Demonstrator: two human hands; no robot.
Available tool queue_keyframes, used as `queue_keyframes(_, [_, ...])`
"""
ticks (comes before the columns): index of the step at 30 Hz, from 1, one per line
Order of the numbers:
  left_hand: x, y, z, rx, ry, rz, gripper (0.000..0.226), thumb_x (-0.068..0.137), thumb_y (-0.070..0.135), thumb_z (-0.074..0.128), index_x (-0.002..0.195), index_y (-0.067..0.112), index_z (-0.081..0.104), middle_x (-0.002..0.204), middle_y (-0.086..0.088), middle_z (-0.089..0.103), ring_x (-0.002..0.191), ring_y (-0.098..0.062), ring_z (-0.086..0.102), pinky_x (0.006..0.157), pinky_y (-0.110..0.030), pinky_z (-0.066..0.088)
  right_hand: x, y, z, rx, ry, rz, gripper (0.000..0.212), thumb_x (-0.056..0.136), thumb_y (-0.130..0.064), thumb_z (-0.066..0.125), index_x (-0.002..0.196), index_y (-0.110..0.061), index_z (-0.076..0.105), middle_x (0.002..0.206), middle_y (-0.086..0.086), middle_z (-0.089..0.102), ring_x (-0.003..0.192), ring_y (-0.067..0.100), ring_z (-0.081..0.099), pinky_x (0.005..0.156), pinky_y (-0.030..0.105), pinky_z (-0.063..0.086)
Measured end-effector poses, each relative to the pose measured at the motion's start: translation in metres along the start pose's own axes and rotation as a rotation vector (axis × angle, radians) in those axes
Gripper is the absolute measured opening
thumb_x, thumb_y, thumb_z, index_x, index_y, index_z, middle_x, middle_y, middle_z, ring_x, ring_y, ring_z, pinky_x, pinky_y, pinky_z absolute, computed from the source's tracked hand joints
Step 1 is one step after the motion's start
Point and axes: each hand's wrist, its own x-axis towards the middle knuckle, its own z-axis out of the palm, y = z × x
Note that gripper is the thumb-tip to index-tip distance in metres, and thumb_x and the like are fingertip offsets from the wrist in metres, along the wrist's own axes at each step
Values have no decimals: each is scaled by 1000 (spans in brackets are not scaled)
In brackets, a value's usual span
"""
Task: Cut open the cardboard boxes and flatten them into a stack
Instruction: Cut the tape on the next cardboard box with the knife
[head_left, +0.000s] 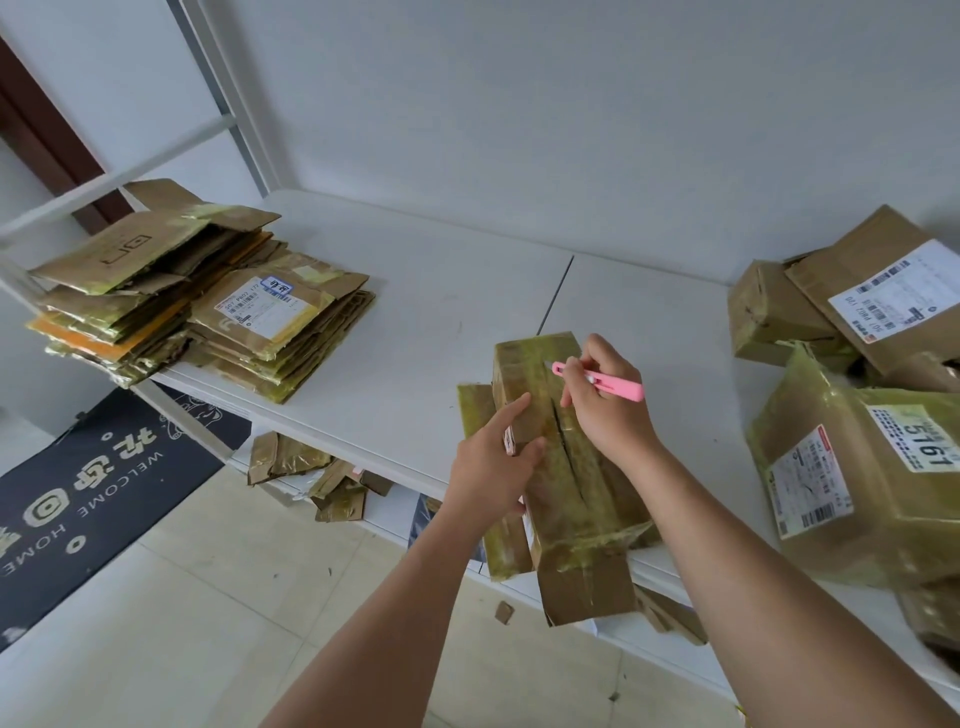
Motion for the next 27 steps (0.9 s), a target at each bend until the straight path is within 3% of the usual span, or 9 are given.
queue_keyframes(4, [0, 1, -1, -27, -13, -5, 52, 95, 27, 64, 139, 48, 46, 106, 0, 59, 79, -19, 69, 51, -37, 60, -13, -2, 1, -148, -62, -13, 33, 95, -5, 52, 68, -13, 34, 58, 12, 47, 51, 26, 48, 47, 33, 32])
queue_keyframes(8, [-1, 2, -1, -36, -13, -11, 52, 96, 25, 63, 140, 46, 45, 105, -5, 62, 80, -22, 70, 51, -38, 60, -33, -12, -7, -130, -102, 71, 30, 96, -8, 50, 70, -13, 35, 62, 17, 50, 56, 34, 54, 48, 36, 34])
queue_keyframes(12, [-1, 4, -1, -24, -8, -10, 53, 96, 25, 63, 141, 45, 45, 105, -6, 65, 78, -24, 72, 50, -37, 60, -66, -23, -26, -103, -169, 162, 33, 96, -6, 51, 68, -13, 36, 50, -8, 46, 41, 4, 41, 44, 27, 32])
queue_keyframes(14, [-1, 7, -2, -11, -18, -12, 53, 97, 24, 62, 143, 43, 43, 110, -3, 62, 77, -24, 71, 50, -36, 59, -87, -28, -36, -83, -183, 161, 35, 97, -5, 51, 67, -14, 36, 48, -11, 46, 42, 4, 38, 44, 38, 35])
queue_keyframes(17, [-3, 11, -2, 26, -24, -19, 54, 98, 22, 60, 144, 42, 41, 109, 0, 61, 78, -25, 71, 46, -31, 56, -117, -31, -47, -1, -141, 114, 30, 96, -10, 52, 69, -8, 39, 52, 5, 47, 44, 22, 47, 48, 50, 45])
queue_keyframes(21, [-5, 12, 1, 68, -13, -8, 54, 99, 20, 58, 146, 40, 39, 105, 0, 62, 71, -19, 69, 45, -31, 55, -152, -33, -56, 72, -64, 60, 36, 96, -28, 50, 72, -3, 43, 54, 10, 49, 44, 14, 50, 42, 35, 43])
queue_keyframes(25, [-7, 15, 5, 103, 15, 4, 55, 100, 19, 56, 148, 38, 37, 91, 8, 59, 62, -17, 66, 47, -36, 58, -168, -32, -65, 76, -2, 76, 30, 101, -6, 51, 71, -5, 42, 53, 10, 49, 44, 11, 49, 44, 35, 42])
queue_keyframes(27, [-8, 20, 8, 114, 46, 9, 56, 101, 20, 53, 151, 36, 32, 104, 6, 60, 63, -14, 64, 47, -34, 58, -175, -30, -76, 122, 48, 133, 33, 98, 1, 52, 69, -11, 43, 50, 10, 48, 42, 16, 48, 41, 33, 42])
